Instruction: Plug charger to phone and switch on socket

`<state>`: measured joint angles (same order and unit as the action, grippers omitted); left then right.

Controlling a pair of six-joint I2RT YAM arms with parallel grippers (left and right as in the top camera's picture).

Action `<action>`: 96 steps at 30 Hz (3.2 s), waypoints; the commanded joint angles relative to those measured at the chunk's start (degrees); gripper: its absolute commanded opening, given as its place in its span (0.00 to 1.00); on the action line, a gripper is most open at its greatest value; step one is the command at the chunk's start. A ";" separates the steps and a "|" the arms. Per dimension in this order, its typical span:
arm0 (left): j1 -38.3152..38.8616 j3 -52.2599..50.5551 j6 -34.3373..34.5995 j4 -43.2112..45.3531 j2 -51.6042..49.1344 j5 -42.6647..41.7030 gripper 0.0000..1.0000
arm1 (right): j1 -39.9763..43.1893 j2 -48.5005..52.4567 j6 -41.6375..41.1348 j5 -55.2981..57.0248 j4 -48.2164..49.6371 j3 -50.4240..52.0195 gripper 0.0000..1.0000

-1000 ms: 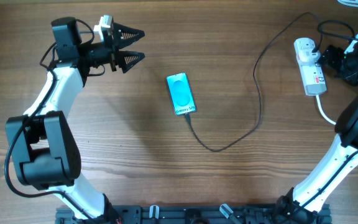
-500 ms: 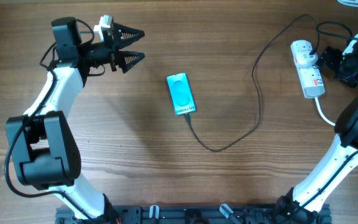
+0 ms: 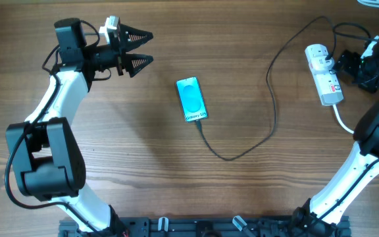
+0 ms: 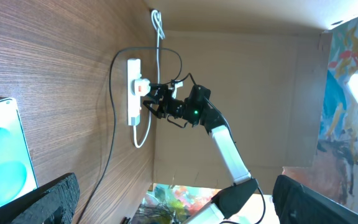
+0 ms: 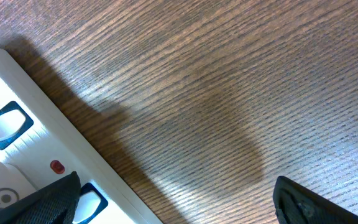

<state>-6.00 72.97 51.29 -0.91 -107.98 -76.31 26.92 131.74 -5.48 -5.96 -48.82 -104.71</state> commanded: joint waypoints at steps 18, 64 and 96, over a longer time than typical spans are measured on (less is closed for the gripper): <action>-0.28 0.11 -1.20 0.20 0.83 -0.04 1.00 | 1.44 -4.42 0.79 -1.57 -2.95 1.29 1.00; -0.28 0.11 -1.20 0.20 0.83 -0.04 1.00 | 0.81 -4.50 2.49 -1.33 4.85 4.85 1.00; -0.28 0.11 -1.20 0.20 0.83 -0.04 1.00 | 0.79 -4.46 2.93 -4.85 4.63 7.72 1.00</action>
<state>-6.00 72.97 51.29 -0.89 -107.98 -76.31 27.97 127.90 -2.94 -9.06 -42.85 -97.73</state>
